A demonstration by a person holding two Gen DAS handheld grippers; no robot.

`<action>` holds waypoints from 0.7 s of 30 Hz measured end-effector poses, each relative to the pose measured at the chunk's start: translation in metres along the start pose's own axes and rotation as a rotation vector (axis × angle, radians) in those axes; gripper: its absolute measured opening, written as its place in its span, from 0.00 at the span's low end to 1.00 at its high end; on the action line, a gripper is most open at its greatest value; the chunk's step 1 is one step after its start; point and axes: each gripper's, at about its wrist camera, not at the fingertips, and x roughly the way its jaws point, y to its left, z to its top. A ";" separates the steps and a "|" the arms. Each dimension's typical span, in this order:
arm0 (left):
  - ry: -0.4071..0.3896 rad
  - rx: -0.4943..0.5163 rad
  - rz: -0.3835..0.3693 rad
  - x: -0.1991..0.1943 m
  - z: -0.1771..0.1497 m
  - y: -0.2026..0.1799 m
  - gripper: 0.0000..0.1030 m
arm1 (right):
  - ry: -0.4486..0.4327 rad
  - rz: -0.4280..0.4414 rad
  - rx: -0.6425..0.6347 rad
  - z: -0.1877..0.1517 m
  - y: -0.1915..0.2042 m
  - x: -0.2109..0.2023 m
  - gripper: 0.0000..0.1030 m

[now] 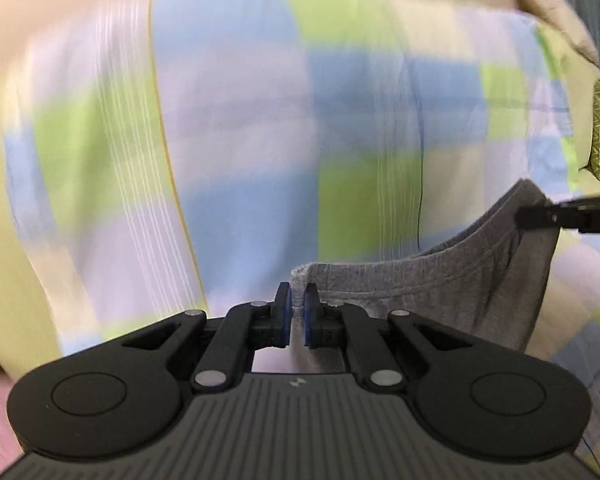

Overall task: Fold clothes
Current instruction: 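Lift the waistband with both grippers and lay the pants flat, releasing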

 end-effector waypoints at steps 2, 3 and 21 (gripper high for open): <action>-0.098 0.001 -0.005 -0.033 0.022 0.002 0.03 | -0.075 -0.012 -0.065 0.023 0.015 -0.028 0.06; -0.138 0.005 -0.006 -0.049 0.030 0.003 0.03 | -0.112 -0.018 -0.098 0.034 0.023 -0.042 0.06; -0.468 0.187 -0.014 -0.294 0.113 -0.056 0.04 | -0.352 -0.132 -0.395 0.124 0.150 -0.325 0.06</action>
